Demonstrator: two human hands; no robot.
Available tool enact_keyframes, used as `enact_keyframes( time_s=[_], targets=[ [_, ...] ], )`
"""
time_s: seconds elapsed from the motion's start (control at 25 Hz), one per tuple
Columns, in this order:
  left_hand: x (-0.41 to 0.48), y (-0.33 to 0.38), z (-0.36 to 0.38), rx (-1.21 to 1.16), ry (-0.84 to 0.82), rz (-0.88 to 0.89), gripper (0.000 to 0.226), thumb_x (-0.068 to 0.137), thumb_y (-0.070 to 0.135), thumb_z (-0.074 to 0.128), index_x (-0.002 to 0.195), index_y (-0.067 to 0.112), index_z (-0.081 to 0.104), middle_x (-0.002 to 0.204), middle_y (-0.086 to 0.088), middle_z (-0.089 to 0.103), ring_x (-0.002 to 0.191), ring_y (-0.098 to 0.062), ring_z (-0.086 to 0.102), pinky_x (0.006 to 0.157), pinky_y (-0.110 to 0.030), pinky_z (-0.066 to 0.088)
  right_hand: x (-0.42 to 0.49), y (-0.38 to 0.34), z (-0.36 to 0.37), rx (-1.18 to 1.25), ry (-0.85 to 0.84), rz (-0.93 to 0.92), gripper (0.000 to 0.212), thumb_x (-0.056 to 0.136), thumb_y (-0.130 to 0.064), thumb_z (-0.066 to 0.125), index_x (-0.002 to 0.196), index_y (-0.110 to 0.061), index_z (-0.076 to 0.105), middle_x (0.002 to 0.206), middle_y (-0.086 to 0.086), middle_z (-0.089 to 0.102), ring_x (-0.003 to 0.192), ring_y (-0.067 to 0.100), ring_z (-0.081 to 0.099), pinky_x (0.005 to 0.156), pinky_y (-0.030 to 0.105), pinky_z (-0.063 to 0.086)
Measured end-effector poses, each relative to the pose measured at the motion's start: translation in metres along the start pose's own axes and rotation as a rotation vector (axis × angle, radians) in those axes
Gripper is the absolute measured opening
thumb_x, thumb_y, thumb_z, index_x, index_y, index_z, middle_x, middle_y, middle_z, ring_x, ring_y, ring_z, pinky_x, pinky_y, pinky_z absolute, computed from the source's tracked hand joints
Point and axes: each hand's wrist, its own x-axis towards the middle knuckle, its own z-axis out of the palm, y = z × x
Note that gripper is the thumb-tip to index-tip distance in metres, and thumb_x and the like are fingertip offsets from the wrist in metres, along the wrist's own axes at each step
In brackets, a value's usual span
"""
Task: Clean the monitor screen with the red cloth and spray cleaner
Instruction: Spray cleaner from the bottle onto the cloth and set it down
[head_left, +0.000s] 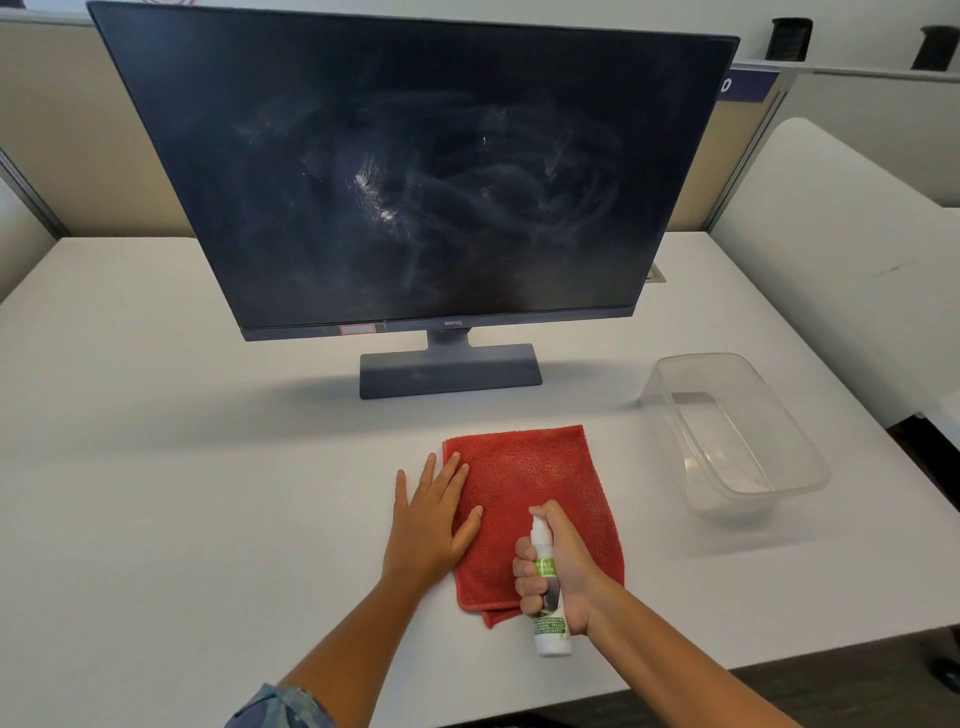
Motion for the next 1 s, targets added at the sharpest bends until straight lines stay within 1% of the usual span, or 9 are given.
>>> enact_keyframes(
  time_s=[0.16, 0.32, 0.56, 0.76, 0.88, 1.0],
  targets=[
    [-0.001, 0.0, 0.0, 0.002, -0.006, 0.0, 0.061, 0.092, 0.055, 0.025, 0.146, 0.027, 0.015, 0.157, 0.006, 0.01, 0.144, -0.015, -0.003, 0.115, -0.046, -0.012, 0.001, 0.0, -0.002, 0.034, 0.037, -0.004, 0.048, 0.076, -0.051, 0.054, 0.047, -0.014, 0.046, 0.039, 0.002, 0.045, 0.027, 0.012, 0.038, 0.033, 0.016, 0.033],
    [0.0, 0.001, -0.001, 0.005, -0.012, -0.003, 0.061, 0.093, 0.054, 0.027, 0.146, 0.027, 0.015, 0.157, 0.006, 0.009, 0.145, -0.015, -0.003, 0.115, -0.046, -0.012, 0.001, -0.001, -0.004, 0.034, 0.059, -0.013, 0.05, 0.074, -0.055, 0.055, 0.047, -0.014, 0.045, 0.039, 0.001, 0.045, 0.028, 0.011, 0.038, 0.034, 0.016, 0.033],
    [0.0, 0.002, -0.002, -0.004, -0.014, -0.002, 0.063, 0.09, 0.056, 0.022, 0.146, 0.027, 0.014, 0.157, 0.006, 0.009, 0.145, -0.016, -0.003, 0.115, -0.046, -0.012, -0.001, -0.003, -0.008, 0.062, 0.066, -0.049, 0.049, 0.076, -0.052, 0.052, 0.047, -0.014, 0.045, 0.039, 0.002, 0.044, 0.028, 0.012, 0.036, 0.035, 0.016, 0.033],
    [0.0, 0.001, -0.002, 0.002, -0.015, -0.005, 0.061, 0.093, 0.054, 0.026, 0.146, 0.027, 0.014, 0.157, 0.005, 0.009, 0.145, -0.016, -0.003, 0.115, -0.046, -0.013, 0.0, -0.003, -0.009, 0.084, 0.08, -0.087, 0.045, 0.077, -0.047, 0.05, 0.046, -0.014, 0.045, 0.04, 0.001, 0.043, 0.028, 0.012, 0.036, 0.035, 0.016, 0.033],
    [-0.001, 0.001, -0.002, -0.001, -0.014, -0.001, 0.062, 0.092, 0.055, 0.025, 0.146, 0.027, 0.014, 0.157, 0.005, 0.009, 0.145, -0.017, -0.002, 0.115, -0.047, -0.013, 0.001, -0.002, -0.01, 0.078, 0.12, -0.108, 0.049, 0.077, -0.052, 0.052, 0.046, -0.015, 0.046, 0.041, 0.001, 0.045, 0.029, 0.012, 0.038, 0.036, 0.018, 0.034],
    [-0.001, 0.001, -0.001, -0.008, -0.012, 0.002, 0.061, 0.093, 0.054, 0.026, 0.146, 0.027, 0.014, 0.157, 0.005, 0.009, 0.145, -0.016, -0.003, 0.115, -0.046, -0.013, 0.002, -0.004, -0.013, 0.035, 0.142, -0.165, 0.054, 0.076, -0.061, 0.056, 0.047, -0.016, 0.05, 0.045, 0.002, 0.049, 0.034, 0.014, 0.043, 0.039, 0.021, 0.039]
  ],
)
